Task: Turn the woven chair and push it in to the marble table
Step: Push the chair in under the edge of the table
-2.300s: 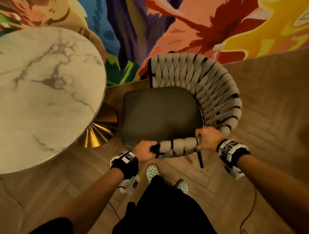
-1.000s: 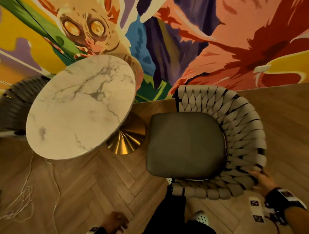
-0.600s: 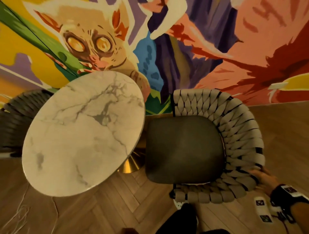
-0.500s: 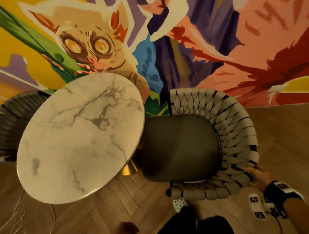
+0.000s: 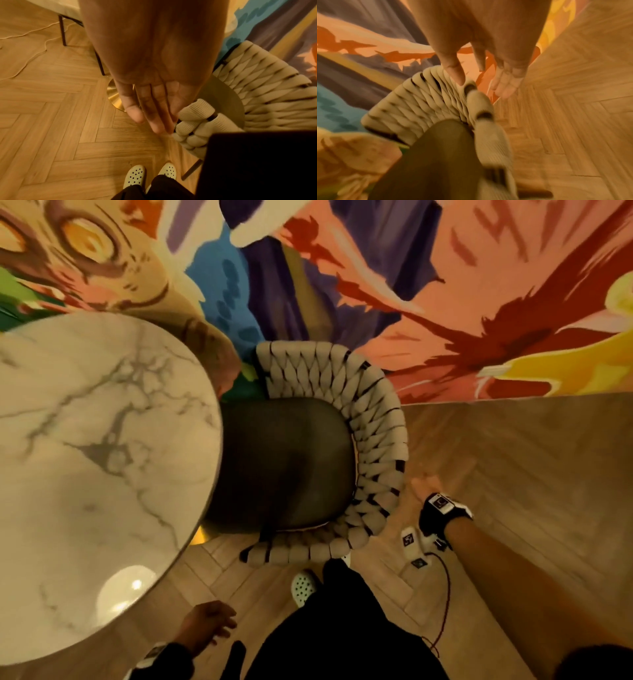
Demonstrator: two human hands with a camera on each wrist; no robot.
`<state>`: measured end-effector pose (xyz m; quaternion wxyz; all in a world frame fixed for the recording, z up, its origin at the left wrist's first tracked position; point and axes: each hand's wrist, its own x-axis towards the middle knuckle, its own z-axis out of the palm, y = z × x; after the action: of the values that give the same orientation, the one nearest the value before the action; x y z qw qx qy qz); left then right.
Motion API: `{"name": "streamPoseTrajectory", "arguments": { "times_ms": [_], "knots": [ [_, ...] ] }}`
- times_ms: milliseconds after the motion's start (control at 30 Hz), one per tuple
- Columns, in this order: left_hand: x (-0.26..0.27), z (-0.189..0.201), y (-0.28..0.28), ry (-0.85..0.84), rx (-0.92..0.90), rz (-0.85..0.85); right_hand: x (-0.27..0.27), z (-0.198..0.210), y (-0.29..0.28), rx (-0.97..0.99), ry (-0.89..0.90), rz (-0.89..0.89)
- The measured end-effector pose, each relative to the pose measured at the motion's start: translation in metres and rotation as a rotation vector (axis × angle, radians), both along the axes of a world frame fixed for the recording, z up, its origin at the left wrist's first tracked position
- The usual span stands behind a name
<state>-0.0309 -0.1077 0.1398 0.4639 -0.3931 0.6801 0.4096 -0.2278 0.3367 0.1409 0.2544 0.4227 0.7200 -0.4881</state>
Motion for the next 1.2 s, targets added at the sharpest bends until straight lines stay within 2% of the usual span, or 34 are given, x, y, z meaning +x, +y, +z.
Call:
{"name": "streamPoseTrajectory", "arguments": {
  "times_ms": [67, 133, 267, 367, 500, 567, 600, 733, 800, 867, 1000, 1200],
  "knots": [
    [-0.007, 0.005, 0.004, -0.002, -0.011, 0.051, -0.041, 0.012, 0.012, 0.017, 0.02, -0.049],
    [-0.011, 0.012, 0.008, 0.009, -0.021, 0.124, -0.08, 0.01, 0.019, 0.039, -0.006, 0.015],
    [-0.004, 0.024, 0.01, -0.015, -0.07, 0.272, -0.14, -0.064, 0.038, 0.103, -0.067, 0.221],
    [0.007, 0.024, 0.021, -0.083, -0.035, 0.375, -0.162, -0.024, -0.008, 0.23, -0.052, 0.371],
    [-0.037, 0.004, 0.047, -0.093, 0.001, 0.501, -0.175, -0.022, -0.016, 0.224, -0.009, 0.344],
    [-0.068, -0.009, 0.066, -0.062, 0.05, 0.471, -0.18, -0.024, -0.014, 0.17, 0.051, 0.373],
    [-0.079, -0.015, 0.072, -0.053, 0.036, 0.447, -0.181, -0.033, -0.011, 0.15, 0.071, 0.39],
    [-0.097, -0.027, 0.084, -0.088, -0.042, 0.281, -0.156, -0.02, -0.023, 0.102, 0.137, 0.457],
    [-0.096, -0.025, 0.083, -0.06, -0.112, 0.19, -0.148, -0.017, -0.024, 0.088, 0.143, 0.436],
    [-0.093, -0.023, 0.08, -0.02, -0.165, 0.091, -0.142, -0.022, -0.02, 0.167, 0.116, 0.471],
    [-0.082, -0.022, 0.082, 0.021, -0.209, -0.003, -0.128, -0.026, -0.015, 0.193, 0.095, 0.507],
    [-0.073, -0.018, 0.08, 0.047, -0.144, -0.079, -0.121, -0.029, -0.015, 0.167, 0.071, 0.435]
  ]
}}
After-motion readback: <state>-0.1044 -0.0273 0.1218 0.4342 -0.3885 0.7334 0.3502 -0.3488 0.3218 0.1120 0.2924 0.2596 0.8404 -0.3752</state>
